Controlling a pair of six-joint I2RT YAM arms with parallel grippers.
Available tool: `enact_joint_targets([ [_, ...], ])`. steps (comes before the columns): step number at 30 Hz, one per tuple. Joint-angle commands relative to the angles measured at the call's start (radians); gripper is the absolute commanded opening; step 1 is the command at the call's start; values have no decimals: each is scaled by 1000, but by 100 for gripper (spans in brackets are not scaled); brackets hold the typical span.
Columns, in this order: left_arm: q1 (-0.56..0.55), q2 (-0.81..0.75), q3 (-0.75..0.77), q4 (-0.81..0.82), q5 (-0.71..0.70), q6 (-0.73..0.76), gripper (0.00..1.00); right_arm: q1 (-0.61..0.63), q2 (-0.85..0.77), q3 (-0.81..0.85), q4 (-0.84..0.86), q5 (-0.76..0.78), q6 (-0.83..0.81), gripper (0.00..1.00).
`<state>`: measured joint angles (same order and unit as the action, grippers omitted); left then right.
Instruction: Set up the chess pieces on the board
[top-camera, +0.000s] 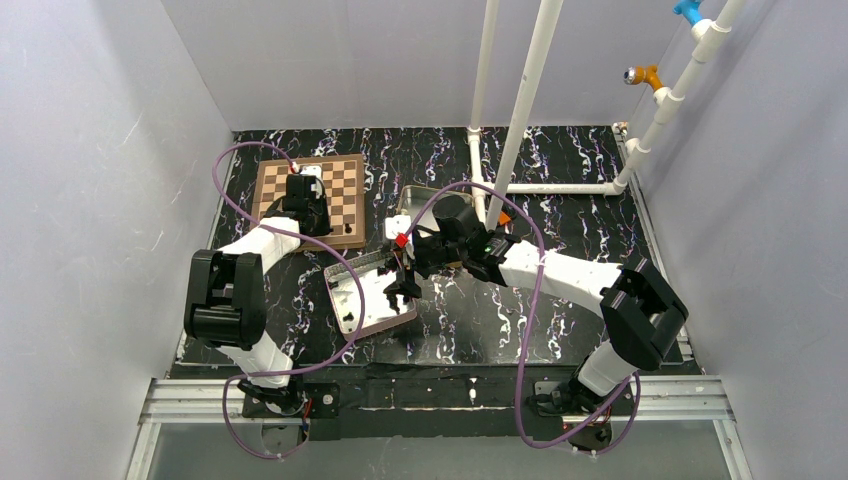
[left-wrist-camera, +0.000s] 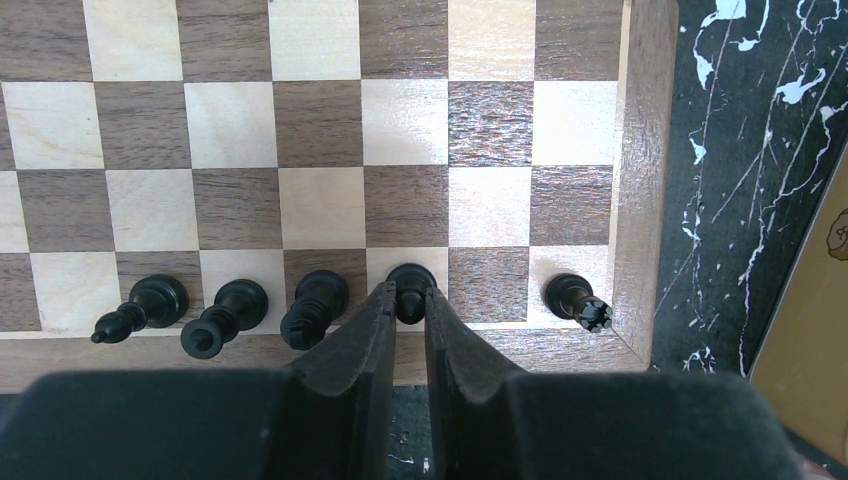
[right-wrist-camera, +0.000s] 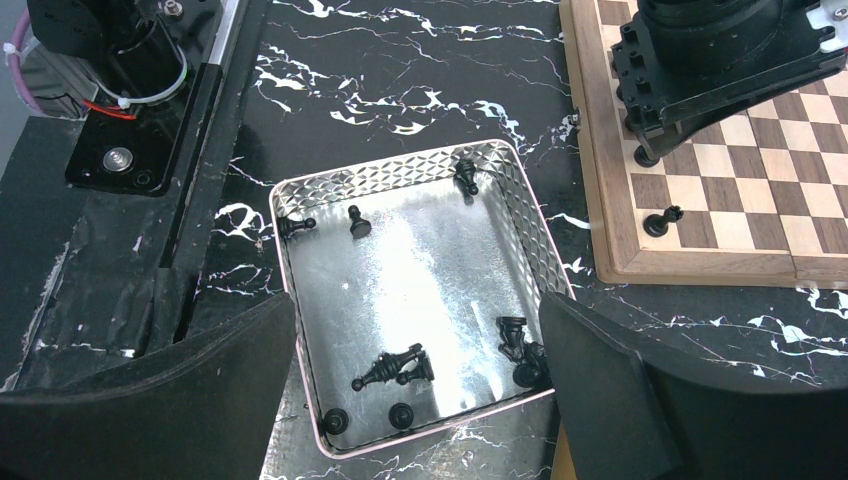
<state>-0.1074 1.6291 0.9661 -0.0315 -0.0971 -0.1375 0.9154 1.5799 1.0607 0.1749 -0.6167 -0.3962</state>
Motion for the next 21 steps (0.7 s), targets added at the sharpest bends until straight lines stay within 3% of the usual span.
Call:
enact_joint_targets([
  [1,4,-17,34,-28,-15,7,11,-6,5,33,43,-14,2,98],
  [21,4,-57,10,-43,-28,3,7,-6,0,29,49,-20,6,98],
])
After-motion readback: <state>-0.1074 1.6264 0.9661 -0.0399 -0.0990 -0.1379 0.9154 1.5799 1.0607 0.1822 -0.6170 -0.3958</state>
